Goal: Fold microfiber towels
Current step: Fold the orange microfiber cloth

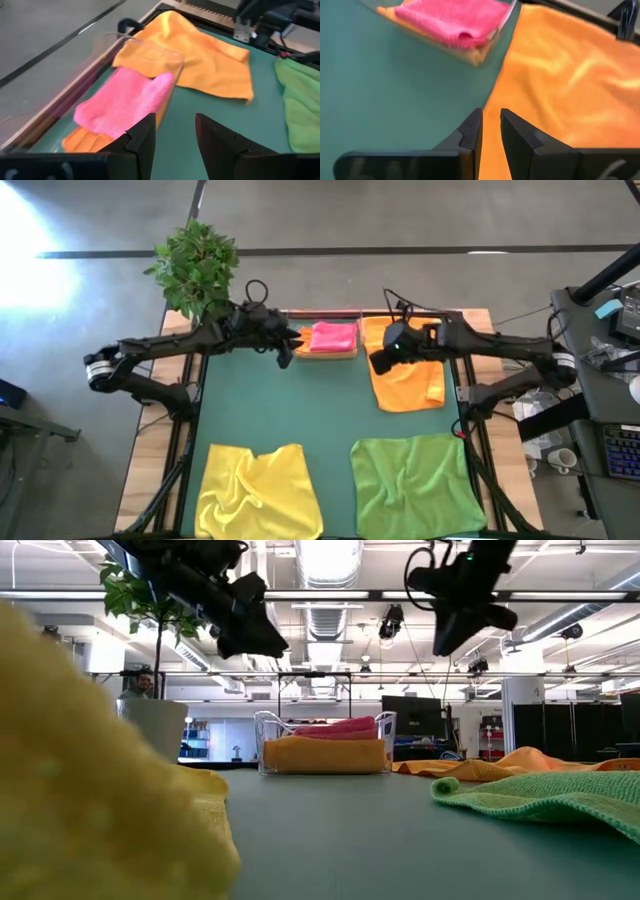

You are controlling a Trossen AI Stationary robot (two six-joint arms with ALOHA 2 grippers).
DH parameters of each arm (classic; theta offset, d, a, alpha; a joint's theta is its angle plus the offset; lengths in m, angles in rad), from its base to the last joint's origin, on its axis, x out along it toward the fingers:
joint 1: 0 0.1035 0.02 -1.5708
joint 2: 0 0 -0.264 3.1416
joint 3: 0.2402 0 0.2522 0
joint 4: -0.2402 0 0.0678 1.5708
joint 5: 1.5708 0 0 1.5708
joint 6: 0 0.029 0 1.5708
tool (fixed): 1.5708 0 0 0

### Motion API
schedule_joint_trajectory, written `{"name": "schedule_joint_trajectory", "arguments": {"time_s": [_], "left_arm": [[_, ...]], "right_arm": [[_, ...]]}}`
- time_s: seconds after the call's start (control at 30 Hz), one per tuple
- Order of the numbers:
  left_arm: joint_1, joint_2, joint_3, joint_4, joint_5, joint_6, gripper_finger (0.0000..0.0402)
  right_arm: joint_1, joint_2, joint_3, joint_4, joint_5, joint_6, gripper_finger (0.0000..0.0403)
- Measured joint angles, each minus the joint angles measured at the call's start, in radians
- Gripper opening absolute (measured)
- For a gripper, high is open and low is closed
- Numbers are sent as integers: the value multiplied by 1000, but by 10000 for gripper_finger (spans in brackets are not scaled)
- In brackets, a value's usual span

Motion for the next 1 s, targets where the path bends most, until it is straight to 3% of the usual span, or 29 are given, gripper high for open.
{"name": "schedule_joint_trajectory", "arguments": {"time_s": [0.27,0.53,0.87,1.0], "left_arm": [[-86,66,1,154,2,42,123],[-174,219,71,249,1,41,123],[-228,533,296,323,-5,44,123],[-268,633,394,329,-5,155,123]], "right_arm": [[86,-83,-124,0,4,114,59],[94,-181,-177,-1,15,58,59],[94,-313,-178,-8,13,-64,59],[94,-326,-178,-19,13,-117,59]]}}
